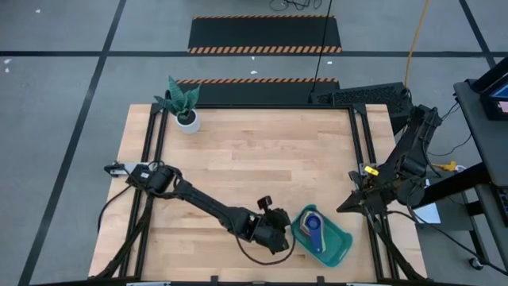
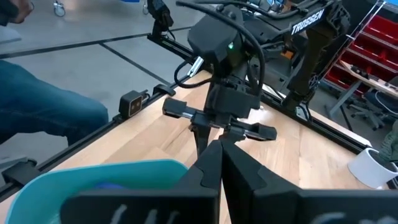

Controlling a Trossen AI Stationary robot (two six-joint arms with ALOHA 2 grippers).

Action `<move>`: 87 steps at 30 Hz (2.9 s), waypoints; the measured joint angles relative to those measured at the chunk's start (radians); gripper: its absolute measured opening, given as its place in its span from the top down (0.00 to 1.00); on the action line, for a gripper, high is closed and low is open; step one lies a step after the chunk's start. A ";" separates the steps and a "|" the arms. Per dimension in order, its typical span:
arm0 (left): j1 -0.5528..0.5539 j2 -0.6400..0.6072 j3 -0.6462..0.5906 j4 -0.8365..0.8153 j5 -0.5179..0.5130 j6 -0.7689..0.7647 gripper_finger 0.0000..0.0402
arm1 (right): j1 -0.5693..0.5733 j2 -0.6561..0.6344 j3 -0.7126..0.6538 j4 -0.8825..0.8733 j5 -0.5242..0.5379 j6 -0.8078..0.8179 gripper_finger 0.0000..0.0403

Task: Nest measuring cups in basket
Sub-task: Adjust the blue bin

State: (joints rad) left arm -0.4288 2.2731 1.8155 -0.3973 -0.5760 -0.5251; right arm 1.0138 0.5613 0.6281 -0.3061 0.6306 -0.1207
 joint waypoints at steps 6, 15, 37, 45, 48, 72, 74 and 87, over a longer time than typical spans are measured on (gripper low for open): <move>0.021 0.046 -0.002 0.026 0.048 -0.020 0.81 | 0.000 0.000 0.000 0.002 0.000 -0.001 1.00; 0.018 0.091 -0.001 0.233 0.155 0.052 0.81 | 0.002 0.004 0.000 -0.022 -0.005 0.059 1.00; -0.043 0.111 0.001 0.372 0.156 0.059 0.81 | 0.003 0.120 0.000 0.055 -0.008 0.156 1.00; -0.029 0.201 -0.001 0.532 0.139 0.069 0.81 | 0.023 0.140 0.000 0.065 -0.007 0.180 1.00; -0.032 0.208 -0.001 0.571 0.170 0.070 0.81 | 0.042 0.142 0.000 0.071 -0.008 0.181 1.00; -0.028 0.206 0.000 0.661 0.316 0.183 0.81 | 0.075 0.141 0.000 0.169 0.021 0.162 1.00; -0.028 0.203 0.000 0.627 0.317 0.202 0.81 | 0.066 0.148 0.000 0.145 0.082 0.217 1.00; -0.062 -0.053 0.001 0.318 0.149 0.336 0.81 | -0.263 0.481 0.002 0.153 -0.262 0.532 1.00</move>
State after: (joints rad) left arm -0.4912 2.2203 1.8164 -0.0798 -0.4267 -0.1889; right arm 0.7511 1.0426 0.6296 -0.1529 0.3682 0.4114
